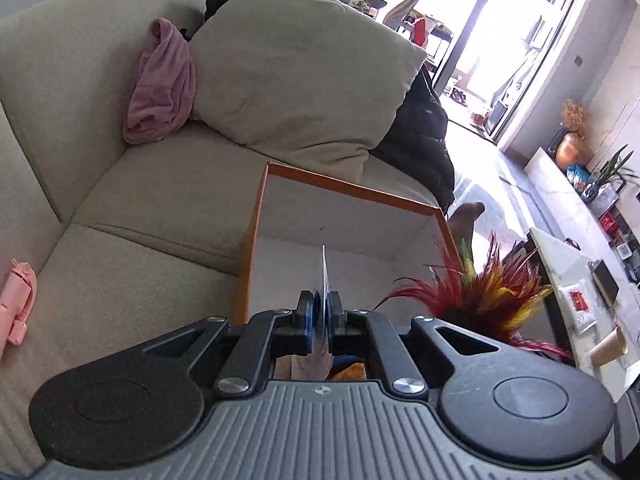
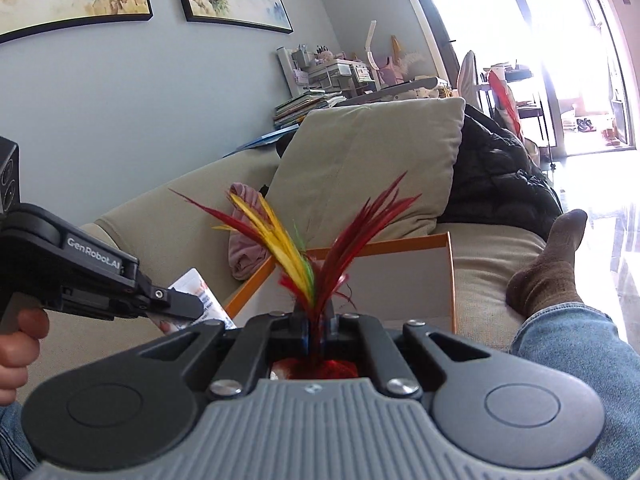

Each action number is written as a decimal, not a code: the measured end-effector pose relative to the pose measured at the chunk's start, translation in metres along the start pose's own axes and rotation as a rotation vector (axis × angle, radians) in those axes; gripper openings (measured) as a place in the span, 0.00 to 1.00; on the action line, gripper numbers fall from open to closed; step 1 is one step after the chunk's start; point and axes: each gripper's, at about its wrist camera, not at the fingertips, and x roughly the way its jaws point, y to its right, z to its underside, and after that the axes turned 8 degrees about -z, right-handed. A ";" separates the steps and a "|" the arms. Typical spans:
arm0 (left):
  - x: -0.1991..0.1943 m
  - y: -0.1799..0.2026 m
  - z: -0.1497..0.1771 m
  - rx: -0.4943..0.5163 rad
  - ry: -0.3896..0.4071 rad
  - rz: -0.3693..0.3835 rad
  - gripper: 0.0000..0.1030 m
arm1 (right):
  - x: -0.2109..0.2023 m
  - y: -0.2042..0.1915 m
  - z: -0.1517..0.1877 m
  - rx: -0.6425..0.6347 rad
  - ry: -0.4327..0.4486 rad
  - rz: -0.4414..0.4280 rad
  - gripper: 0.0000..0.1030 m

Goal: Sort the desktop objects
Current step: 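Carry the white tube and feather toy over the shoebox with both tools, then lower the tube and feather toy into the shoebox and open both tools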

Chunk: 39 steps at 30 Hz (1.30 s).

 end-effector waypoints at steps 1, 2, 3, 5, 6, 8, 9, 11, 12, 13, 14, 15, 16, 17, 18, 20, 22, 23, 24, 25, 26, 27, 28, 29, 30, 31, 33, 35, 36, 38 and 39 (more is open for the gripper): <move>0.001 0.004 0.002 0.024 -0.003 -0.010 0.07 | 0.003 0.003 0.000 0.008 -0.007 -0.002 0.04; 0.003 0.008 0.004 0.049 -0.003 -0.022 0.06 | 0.004 0.005 0.001 0.015 -0.012 -0.002 0.04; 0.004 0.011 0.006 0.082 -0.003 -0.038 0.06 | 0.004 0.006 0.001 0.020 -0.014 -0.004 0.04; 0.008 0.019 0.010 0.130 -0.012 -0.073 0.06 | 0.003 0.008 0.001 0.025 -0.010 -0.007 0.04; 0.009 0.021 0.012 0.152 -0.020 -0.083 0.06 | 0.003 0.008 0.002 0.027 -0.008 -0.009 0.04; 0.012 0.026 0.016 0.187 -0.042 -0.094 0.06 | 0.002 0.009 0.002 0.029 -0.008 -0.010 0.04; 0.014 0.028 0.018 0.205 -0.049 -0.099 0.06 | 0.003 0.010 0.003 0.030 -0.011 -0.010 0.04; 0.016 0.033 0.024 0.235 -0.065 -0.109 0.06 | 0.005 0.011 0.004 0.032 -0.023 -0.014 0.04; 0.019 0.034 0.027 0.248 -0.076 -0.112 0.06 | 0.006 0.010 0.005 0.031 -0.028 -0.015 0.04; 0.021 0.035 0.030 0.255 -0.087 -0.112 0.06 | 0.006 0.009 0.006 0.027 -0.033 -0.016 0.04; 0.025 0.036 0.032 0.263 -0.101 -0.113 0.06 | 0.006 0.009 0.007 0.023 -0.037 -0.018 0.04; 0.028 0.036 0.035 0.266 -0.111 -0.115 0.06 | 0.006 0.008 0.007 0.020 -0.037 -0.015 0.04; 0.027 0.036 0.037 0.268 -0.101 -0.112 0.06 | 0.006 0.008 0.007 0.016 -0.038 -0.011 0.04; 0.026 0.036 0.038 0.278 -0.086 -0.117 0.06 | 0.006 0.008 0.008 0.016 -0.038 -0.009 0.04; 0.025 0.037 0.038 0.283 -0.084 -0.120 0.06 | 0.007 0.008 0.008 0.019 -0.038 -0.006 0.04; 0.021 0.035 0.038 0.278 -0.094 -0.097 0.07 | 0.007 0.008 0.009 0.018 -0.038 0.004 0.04; 0.020 0.034 0.039 0.266 -0.097 -0.078 0.08 | 0.006 0.007 0.009 0.003 -0.027 0.026 0.04; 0.017 0.031 0.039 0.253 -0.097 -0.065 0.08 | 0.005 0.006 0.009 -0.006 -0.015 0.039 0.04; 0.017 0.028 0.038 0.238 -0.100 -0.053 0.08 | 0.003 0.006 0.008 -0.013 -0.002 0.053 0.04; 0.018 0.025 0.037 0.221 -0.105 -0.044 0.08 | 0.002 0.006 0.008 -0.016 0.012 0.066 0.05; 0.017 0.022 0.035 0.205 -0.114 -0.037 0.09 | 0.000 0.007 0.007 -0.014 0.022 0.076 0.05; 0.017 0.020 0.033 0.195 -0.123 -0.035 0.09 | 0.000 0.008 0.007 -0.010 0.029 0.085 0.05; 0.017 0.019 0.031 0.190 -0.134 -0.035 0.08 | -0.001 0.009 0.007 -0.007 0.038 0.095 0.05; 0.016 0.017 0.029 0.187 -0.152 -0.031 0.07 | -0.002 0.010 0.007 -0.006 0.046 0.103 0.05; 0.016 0.017 0.027 0.188 -0.163 -0.026 0.06 | -0.003 0.011 0.006 -0.006 0.051 0.109 0.05; 0.015 0.017 0.025 0.194 -0.172 -0.028 0.06 | -0.004 0.011 0.006 -0.007 0.057 0.115 0.05; 0.013 0.019 0.021 0.220 -0.184 -0.036 0.06 | -0.004 0.012 0.006 -0.016 0.059 0.122 0.05; 0.016 0.021 0.019 0.239 -0.209 -0.038 0.06 | -0.003 0.011 0.006 -0.037 0.052 0.131 0.05; 0.018 0.021 0.019 0.239 -0.221 -0.036 0.06 | -0.002 0.011 0.006 -0.045 0.046 0.134 0.05; 0.020 0.021 0.017 0.229 -0.216 -0.030 0.06 | -0.001 0.010 0.007 -0.063 0.037 0.139 0.04; 0.021 0.021 0.017 0.221 -0.215 -0.024 0.06 | -0.001 0.009 0.008 -0.074 0.036 0.141 0.04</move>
